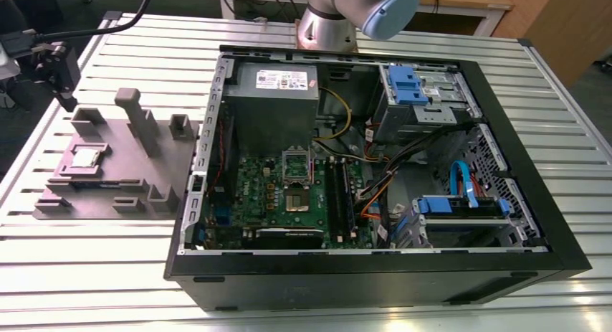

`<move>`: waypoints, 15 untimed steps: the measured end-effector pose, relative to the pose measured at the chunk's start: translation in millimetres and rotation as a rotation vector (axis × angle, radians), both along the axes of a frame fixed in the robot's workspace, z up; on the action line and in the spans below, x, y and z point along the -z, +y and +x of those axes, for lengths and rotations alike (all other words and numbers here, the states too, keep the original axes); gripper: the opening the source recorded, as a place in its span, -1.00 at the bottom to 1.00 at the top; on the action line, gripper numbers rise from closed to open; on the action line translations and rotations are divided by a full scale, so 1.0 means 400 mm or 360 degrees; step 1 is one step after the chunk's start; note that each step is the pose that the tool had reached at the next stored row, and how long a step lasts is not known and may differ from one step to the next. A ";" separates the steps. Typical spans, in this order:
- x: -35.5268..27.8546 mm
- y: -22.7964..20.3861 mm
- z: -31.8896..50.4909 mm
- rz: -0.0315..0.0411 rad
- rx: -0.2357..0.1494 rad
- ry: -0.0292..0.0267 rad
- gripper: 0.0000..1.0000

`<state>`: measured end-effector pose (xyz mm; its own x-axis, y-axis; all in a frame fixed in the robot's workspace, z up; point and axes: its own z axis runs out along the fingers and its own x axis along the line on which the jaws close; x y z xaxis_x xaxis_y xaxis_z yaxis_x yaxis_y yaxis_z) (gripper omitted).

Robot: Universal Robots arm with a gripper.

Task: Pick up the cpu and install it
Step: 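Pick up the cpu and move it towards the insertion slot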

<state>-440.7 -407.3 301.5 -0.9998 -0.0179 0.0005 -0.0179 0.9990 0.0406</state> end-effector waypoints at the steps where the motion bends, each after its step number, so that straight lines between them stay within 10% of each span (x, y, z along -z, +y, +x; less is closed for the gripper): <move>1: 0.001 0.000 0.000 0.0000 0.0000 -0.00001 0.21; 15: 0.009 -0.001 0.000 0.0000 0.0000 -0.00001 0.21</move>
<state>-440.8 -407.5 297.7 -0.9998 -0.0178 0.0004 -0.0178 0.9990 0.0406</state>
